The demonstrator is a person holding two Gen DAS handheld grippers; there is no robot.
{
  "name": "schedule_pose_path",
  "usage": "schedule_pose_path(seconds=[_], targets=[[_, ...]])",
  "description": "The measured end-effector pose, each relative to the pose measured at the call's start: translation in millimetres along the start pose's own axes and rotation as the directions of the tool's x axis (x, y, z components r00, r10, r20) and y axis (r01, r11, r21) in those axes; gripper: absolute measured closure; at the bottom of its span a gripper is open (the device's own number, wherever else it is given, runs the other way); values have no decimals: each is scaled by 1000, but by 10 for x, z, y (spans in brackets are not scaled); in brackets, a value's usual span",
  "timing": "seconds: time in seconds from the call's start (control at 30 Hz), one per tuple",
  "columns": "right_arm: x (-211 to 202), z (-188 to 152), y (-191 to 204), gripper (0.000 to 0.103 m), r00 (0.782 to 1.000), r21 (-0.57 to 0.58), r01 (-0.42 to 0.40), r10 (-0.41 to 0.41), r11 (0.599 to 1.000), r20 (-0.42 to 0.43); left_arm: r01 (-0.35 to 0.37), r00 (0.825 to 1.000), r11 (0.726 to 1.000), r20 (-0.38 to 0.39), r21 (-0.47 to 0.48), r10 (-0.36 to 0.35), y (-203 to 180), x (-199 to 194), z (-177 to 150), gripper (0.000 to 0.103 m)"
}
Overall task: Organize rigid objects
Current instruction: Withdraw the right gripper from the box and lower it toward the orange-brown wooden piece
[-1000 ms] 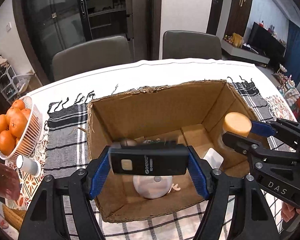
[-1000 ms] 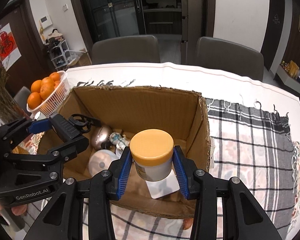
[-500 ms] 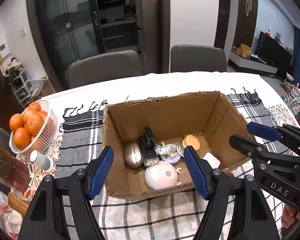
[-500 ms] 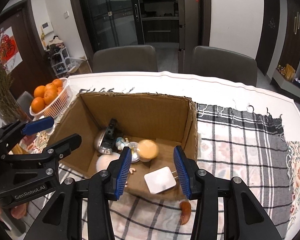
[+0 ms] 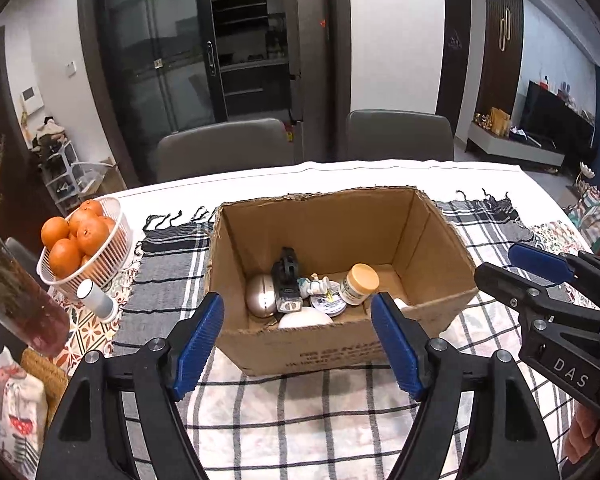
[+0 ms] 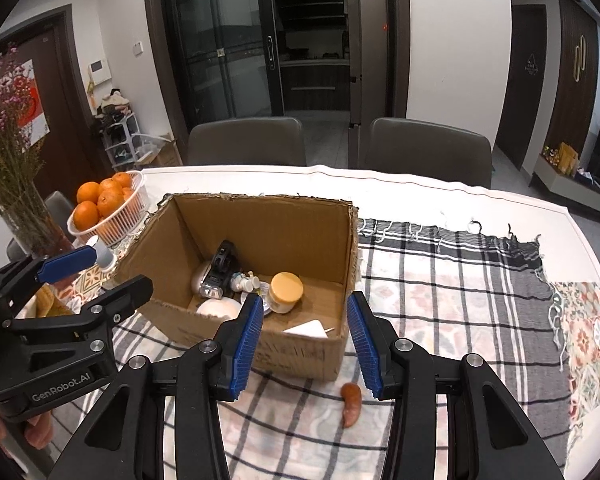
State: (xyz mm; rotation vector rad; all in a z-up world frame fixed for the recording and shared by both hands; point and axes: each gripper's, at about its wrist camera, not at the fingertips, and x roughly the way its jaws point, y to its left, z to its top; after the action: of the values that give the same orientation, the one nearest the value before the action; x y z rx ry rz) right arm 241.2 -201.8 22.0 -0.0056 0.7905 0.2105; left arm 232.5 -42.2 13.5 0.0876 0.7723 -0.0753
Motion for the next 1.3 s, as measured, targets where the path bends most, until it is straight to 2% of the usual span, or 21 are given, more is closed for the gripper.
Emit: schedule_pose_path(seconds=[0.2, 0.53, 0.83, 1.3], targets=[[-107, -136, -53, 58, 1000, 1, -3, 3, 1000, 8, -12, 1000, 1000, 14, -15, 12, -99, -89, -125, 27], [-113, -389, -183, 58, 1000, 8, 2, -1, 1000, -19, 3, 1000, 1000, -27, -30, -3, -264, -32, -376, 26], [19, -595, -331, 58, 998, 20, -3, 5, 1000, -60, 14, 997, 999, -77, -50, -18, -368, 114, -589, 26], [461, -943, -450, 58, 987, 43, -15, 21, 999, -160, -4, 989, 998, -146, -62, -5, -409, 479, -843, 26]])
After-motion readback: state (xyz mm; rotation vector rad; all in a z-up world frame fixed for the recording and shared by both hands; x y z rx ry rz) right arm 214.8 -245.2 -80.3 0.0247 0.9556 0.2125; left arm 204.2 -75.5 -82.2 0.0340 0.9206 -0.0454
